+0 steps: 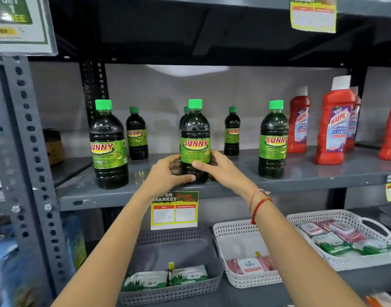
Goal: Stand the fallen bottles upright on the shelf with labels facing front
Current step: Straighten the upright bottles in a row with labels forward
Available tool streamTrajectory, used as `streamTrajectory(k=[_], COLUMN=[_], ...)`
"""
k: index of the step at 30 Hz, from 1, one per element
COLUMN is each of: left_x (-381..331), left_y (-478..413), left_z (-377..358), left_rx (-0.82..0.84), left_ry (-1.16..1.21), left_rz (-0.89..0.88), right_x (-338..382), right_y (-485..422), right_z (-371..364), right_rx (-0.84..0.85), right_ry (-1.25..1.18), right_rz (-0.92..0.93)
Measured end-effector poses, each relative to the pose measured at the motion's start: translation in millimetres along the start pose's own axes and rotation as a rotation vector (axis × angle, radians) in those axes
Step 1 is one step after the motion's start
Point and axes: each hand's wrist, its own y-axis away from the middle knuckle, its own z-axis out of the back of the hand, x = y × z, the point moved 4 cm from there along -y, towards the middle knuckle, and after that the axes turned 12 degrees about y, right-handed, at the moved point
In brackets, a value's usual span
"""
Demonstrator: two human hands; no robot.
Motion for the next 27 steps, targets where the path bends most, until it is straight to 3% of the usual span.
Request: streamTrajectory(k=[27], left_x=[3], left_y=[-6], left_z=[-15], left_rx=[-0.010], left_ry=[0.052], left_rz=[0.056], right_x=[-11], right_y=[10], right_z=[15], right_rx=[0.129], right_ry=[0.130], right_rz=[-0.001])
